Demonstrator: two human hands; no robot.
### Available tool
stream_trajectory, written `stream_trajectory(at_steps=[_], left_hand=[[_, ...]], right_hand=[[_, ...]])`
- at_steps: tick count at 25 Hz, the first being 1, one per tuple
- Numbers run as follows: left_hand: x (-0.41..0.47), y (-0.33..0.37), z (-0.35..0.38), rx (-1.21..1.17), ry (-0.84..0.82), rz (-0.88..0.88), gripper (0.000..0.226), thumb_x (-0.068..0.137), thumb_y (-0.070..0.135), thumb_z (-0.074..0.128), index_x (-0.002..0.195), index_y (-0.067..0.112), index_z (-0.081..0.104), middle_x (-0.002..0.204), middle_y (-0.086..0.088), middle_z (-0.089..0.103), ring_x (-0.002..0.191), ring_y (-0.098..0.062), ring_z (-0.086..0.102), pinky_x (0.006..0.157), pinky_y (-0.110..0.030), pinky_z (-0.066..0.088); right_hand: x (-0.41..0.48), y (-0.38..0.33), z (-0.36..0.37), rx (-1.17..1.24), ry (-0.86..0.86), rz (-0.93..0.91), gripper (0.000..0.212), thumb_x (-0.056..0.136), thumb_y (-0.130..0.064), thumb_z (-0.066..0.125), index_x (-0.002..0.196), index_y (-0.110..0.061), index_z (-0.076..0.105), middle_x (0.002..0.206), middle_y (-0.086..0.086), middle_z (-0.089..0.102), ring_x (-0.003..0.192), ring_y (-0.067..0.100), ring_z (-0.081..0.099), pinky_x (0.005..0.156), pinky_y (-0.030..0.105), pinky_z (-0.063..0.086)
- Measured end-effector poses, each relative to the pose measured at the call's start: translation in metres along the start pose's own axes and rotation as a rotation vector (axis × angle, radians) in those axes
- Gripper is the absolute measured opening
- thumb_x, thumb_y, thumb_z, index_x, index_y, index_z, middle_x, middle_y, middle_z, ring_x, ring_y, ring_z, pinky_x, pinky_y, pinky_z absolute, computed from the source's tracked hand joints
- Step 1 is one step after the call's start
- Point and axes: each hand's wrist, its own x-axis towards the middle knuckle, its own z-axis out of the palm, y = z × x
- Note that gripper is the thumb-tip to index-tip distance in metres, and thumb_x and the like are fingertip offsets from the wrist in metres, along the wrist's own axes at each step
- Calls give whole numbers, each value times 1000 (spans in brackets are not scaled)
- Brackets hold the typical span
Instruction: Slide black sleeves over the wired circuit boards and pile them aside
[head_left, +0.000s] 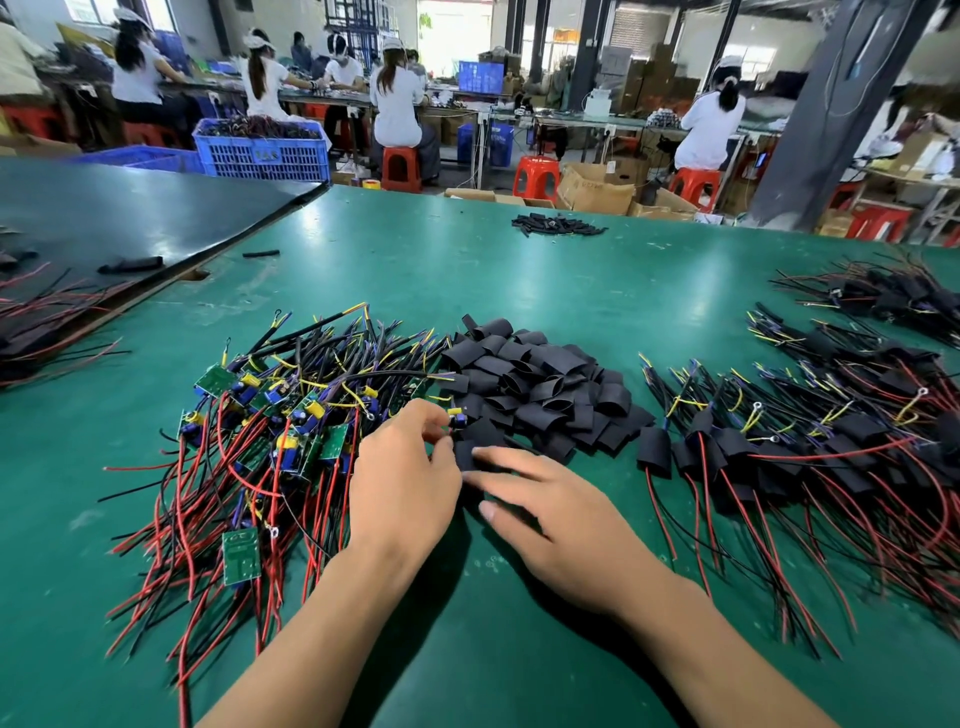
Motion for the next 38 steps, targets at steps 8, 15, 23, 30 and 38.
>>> stream_trajectory(at_steps=[8,15,23,30,38], left_hand=[[5,12,-2,-644,-9,-249,17,87,4,69,82,19,64,72,6,65,53,-9,52,53,-20,39],[0,23,-5,-1064,-488,-434,17,88,-4,64,96,8,55,47,1,43,34,-8,29,34,-16,21],[-7,26,-2,-1134,-656,-364,17,74,14,75,88,10,66,93,-19,66,46,-16,47,44,-23,38],[-6,20,2,-1002,-565,-357,15,89,6,65,102,2,70,95,-16,73,52,-18,55,50,-23,44],[-14,25,3,-869,-571,-131,25,85,37,70,108,28,75,91,4,73,69,-12,60,57,-21,46]], right_hand=[[-2,5,0,-237,5,105,51,99,-56,36,142,-33,50,158,-5,32,130,23,43,107,40,38],[2,5,-1,326,315,235,53,90,-29,71,140,-27,55,118,-22,61,85,4,60,80,13,45],[4,5,-7,694,491,277,32,84,-20,78,110,-38,69,92,-9,73,73,9,64,68,22,52],[9,5,-34,1481,646,406,26,94,-38,51,111,-27,67,107,3,76,57,11,58,58,23,45],[9,1,-28,1746,198,349,35,93,-31,52,124,-23,65,106,5,71,63,10,56,62,25,49]])
